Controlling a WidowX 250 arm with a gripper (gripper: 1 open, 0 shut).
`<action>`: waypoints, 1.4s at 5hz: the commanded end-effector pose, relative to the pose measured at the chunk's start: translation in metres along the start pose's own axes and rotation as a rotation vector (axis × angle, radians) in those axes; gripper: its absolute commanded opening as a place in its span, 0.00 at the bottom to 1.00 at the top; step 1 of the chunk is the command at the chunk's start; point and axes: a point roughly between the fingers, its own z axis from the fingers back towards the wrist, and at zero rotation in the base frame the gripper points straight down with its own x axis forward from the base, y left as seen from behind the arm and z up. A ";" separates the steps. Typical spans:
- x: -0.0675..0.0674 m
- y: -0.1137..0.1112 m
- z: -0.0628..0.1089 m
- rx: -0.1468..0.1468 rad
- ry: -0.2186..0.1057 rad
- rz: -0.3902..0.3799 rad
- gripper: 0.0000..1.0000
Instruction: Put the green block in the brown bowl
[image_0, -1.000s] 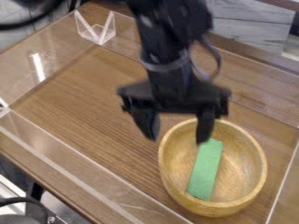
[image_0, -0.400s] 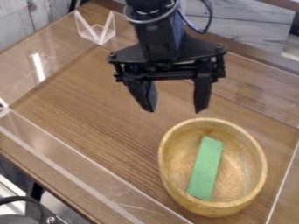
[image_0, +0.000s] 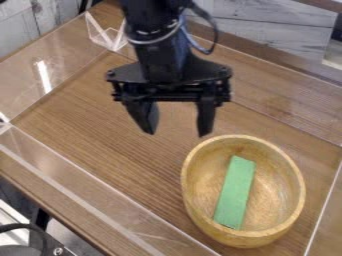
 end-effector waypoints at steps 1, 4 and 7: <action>0.012 0.012 0.013 0.022 -0.049 -0.082 1.00; 0.040 0.021 0.015 0.064 -0.034 -0.106 1.00; 0.031 0.022 -0.016 0.100 -0.004 -0.076 1.00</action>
